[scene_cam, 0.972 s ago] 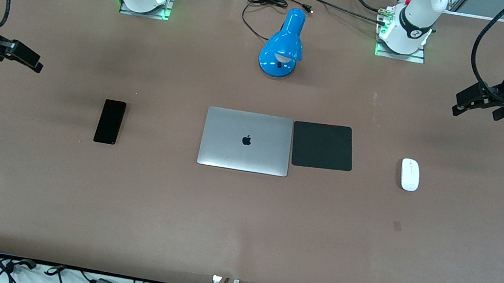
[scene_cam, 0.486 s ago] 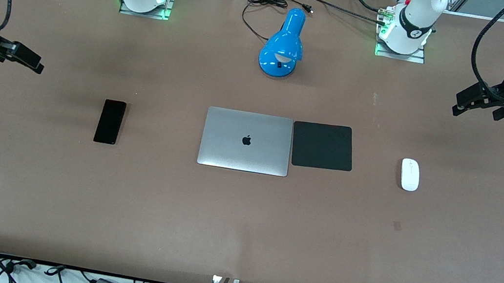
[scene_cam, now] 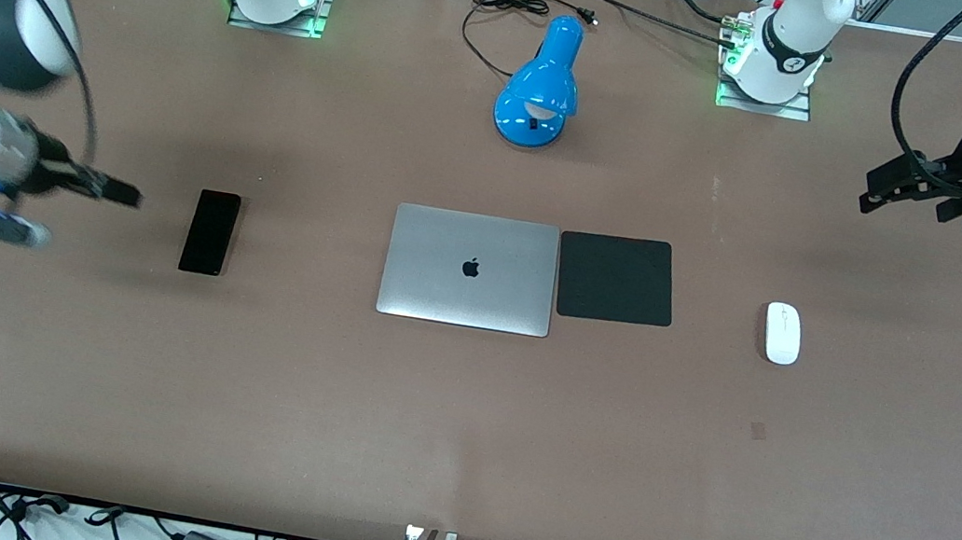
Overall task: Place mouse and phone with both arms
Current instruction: 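Reach the right gripper down to the black phone, then grasp the phone with the right gripper while the left gripper reaches the mouse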
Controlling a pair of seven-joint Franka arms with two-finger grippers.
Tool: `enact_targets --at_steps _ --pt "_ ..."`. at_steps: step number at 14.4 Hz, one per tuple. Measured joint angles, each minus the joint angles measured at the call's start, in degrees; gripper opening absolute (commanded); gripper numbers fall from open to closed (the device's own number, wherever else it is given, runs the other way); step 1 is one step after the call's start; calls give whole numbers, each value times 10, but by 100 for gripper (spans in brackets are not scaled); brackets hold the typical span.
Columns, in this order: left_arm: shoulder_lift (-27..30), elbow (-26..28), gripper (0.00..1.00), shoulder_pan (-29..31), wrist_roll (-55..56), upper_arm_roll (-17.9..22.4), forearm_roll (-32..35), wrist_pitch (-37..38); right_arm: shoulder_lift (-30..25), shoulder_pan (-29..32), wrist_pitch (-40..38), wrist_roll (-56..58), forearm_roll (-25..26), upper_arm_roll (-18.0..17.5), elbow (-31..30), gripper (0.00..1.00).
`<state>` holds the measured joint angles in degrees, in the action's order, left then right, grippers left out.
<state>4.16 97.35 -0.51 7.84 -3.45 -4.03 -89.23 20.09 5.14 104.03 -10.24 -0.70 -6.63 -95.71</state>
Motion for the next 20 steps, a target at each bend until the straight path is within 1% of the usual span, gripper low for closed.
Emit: enact_targets --at_steps 2,5,8,11,13,15,16,18,20 --pt "0 -1 100 -1 0 0 0 32 29 -6 62 -22 2 0 -42 100" --pt "-10 -2 100 11 1 4 0 81 37 -17 130 -28 31 0 -112 100" --pt "-48 -5 100 37 1 6 0 105 42 -32 190 -35 42 0 -163 100" --pt "-98 -46 100 50 -4 6 0 105 50 -31 232 -35 43 2 -193 100" --pt "-121 -68 100 50 -20 5 0 105 53 -31 248 -35 43 4 -203 100" --pt "-146 -70 100 51 -33 6 0 107 59 -31 260 -35 43 5 -207 100" --pt "-168 -68 100 52 -41 6 0 106 63 -31 267 -35 43 5 -208 100" --pt "-221 -65 100 60 -59 6 1 79 71 -31 283 -35 43 6 -212 100" --pt "-268 -49 100 70 -81 6 10 14 79 -30 294 -35 43 7 -217 100"
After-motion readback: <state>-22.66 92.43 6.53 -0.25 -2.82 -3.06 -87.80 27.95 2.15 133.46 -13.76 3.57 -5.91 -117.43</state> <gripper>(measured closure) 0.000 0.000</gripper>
